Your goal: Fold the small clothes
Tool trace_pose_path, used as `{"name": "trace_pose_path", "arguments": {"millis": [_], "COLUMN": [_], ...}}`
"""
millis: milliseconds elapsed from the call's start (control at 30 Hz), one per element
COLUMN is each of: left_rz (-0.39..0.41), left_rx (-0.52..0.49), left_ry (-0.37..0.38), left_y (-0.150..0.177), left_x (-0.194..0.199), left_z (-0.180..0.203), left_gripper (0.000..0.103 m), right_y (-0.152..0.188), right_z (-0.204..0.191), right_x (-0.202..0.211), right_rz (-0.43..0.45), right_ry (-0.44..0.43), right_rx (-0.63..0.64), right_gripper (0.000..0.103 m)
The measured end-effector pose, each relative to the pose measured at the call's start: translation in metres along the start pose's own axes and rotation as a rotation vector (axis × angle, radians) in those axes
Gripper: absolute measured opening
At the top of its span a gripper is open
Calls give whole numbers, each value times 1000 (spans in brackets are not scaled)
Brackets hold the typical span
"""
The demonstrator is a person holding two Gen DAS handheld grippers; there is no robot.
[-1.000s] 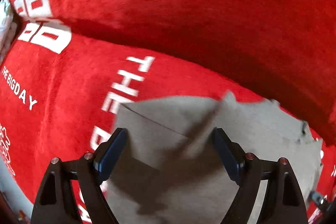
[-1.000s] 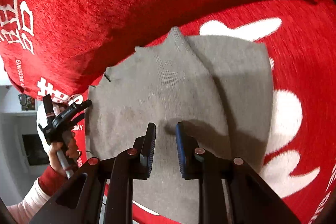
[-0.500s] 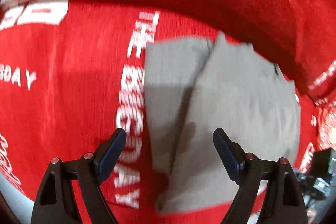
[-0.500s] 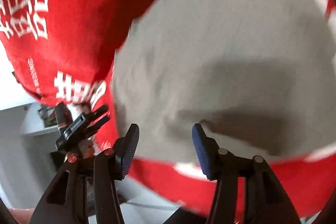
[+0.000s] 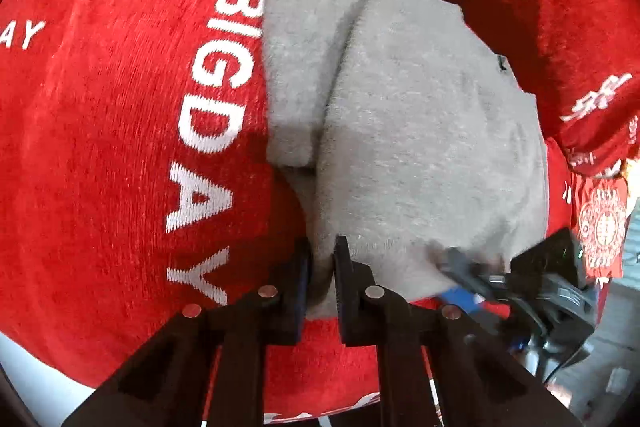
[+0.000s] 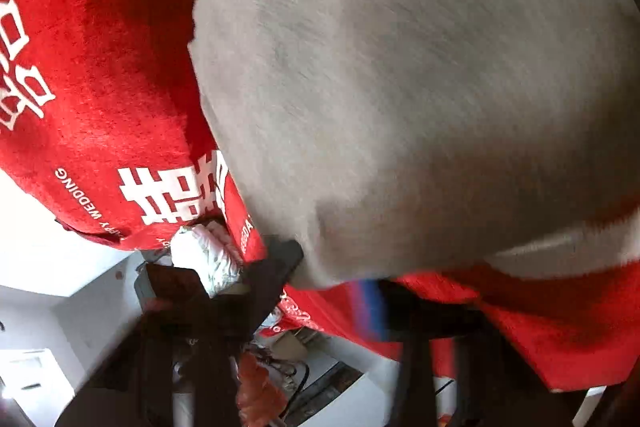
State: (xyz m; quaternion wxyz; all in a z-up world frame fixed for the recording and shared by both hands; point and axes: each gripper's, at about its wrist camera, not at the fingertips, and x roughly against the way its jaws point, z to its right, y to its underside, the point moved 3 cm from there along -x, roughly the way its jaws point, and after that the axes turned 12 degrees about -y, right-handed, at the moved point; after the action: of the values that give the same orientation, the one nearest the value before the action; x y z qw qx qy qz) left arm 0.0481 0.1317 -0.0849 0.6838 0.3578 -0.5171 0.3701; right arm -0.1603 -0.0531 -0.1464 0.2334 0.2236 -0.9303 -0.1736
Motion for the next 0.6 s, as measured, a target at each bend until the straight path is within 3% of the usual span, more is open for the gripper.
{"name": "trace_pose_path", "arguments": {"millis": [133,233,333,400,600], "left_rz": [45,25,35,39,58], "left_rx": [-47,-61,-71,-85,-149], "left_ry": [1,-39,-61,-71,-128], "left_y": [1,11,18,19,19], "left_x": [14,8,-2,0,22], "left_z": [6,3,-4,-3,1], "left_gripper": [13,9,9,9,9], "right_y": [4,14,18,17,16], "right_z": [-28,-18,19,26,1], "right_x": [4,11,13,19,46], "right_rz": [-41,-38,-34,-37,-135], "right_ry": [57,78,164,135,194], "right_rx": [139,112,63,62,193], "right_gripper": [8,8,5,5,11]}}
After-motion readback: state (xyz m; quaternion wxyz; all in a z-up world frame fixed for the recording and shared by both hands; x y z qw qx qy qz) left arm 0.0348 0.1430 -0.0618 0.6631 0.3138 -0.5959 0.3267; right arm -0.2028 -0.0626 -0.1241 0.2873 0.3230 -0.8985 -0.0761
